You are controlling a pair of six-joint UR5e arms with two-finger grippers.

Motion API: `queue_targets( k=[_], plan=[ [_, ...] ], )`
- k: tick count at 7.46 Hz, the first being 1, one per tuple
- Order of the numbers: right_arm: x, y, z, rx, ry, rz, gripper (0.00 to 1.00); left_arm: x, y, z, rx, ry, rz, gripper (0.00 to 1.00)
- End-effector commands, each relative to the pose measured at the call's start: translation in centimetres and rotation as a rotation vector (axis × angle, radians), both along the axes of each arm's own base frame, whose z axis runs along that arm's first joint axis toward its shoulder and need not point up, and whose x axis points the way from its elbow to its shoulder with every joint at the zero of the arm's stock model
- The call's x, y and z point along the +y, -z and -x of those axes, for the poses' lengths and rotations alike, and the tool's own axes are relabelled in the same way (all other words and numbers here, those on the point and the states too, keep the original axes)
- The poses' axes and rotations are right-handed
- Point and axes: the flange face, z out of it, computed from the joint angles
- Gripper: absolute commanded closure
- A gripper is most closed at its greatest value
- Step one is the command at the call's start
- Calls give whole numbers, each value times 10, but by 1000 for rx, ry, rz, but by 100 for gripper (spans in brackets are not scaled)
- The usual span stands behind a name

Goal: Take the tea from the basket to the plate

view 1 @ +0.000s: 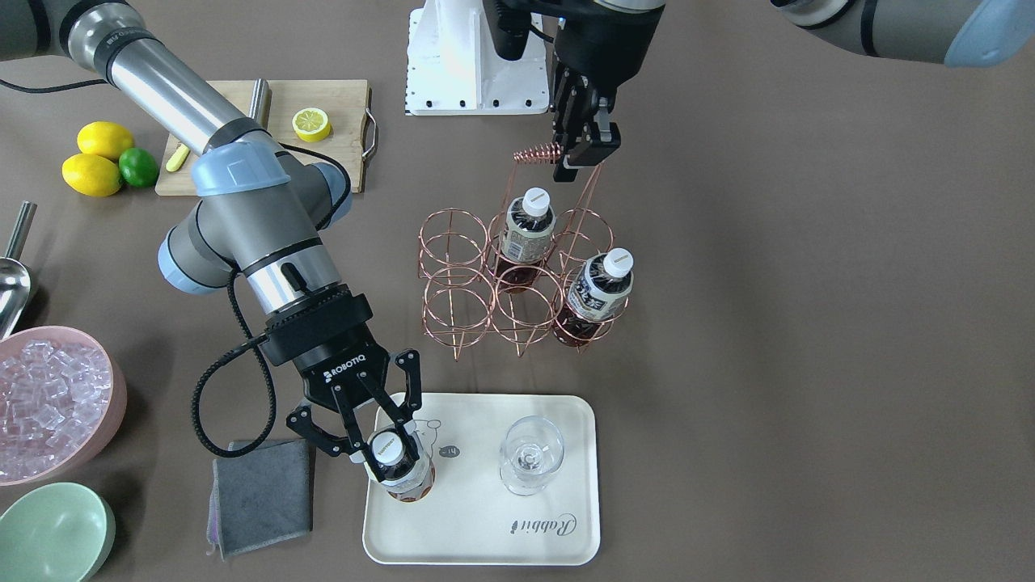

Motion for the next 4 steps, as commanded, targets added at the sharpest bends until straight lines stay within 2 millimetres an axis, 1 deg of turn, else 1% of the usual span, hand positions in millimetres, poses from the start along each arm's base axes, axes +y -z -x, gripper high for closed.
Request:
queue_targets(
  k=[1, 2, 3, 4],
  plan=[
    [12, -6, 30, 16, -4, 13, 100, -37, -9, 70, -9, 56, 56, 100],
    [13, -5, 31, 12, -1, 12, 100, -49, -29, 93, -18, 37, 84, 100],
    [14, -7, 32, 16, 2, 15, 100, -65, -49, 128, -7, 66, 129, 100],
    [13, -5, 31, 11, 2, 15, 40, -76, -69, 156, -15, 89, 144, 100]
  ],
)
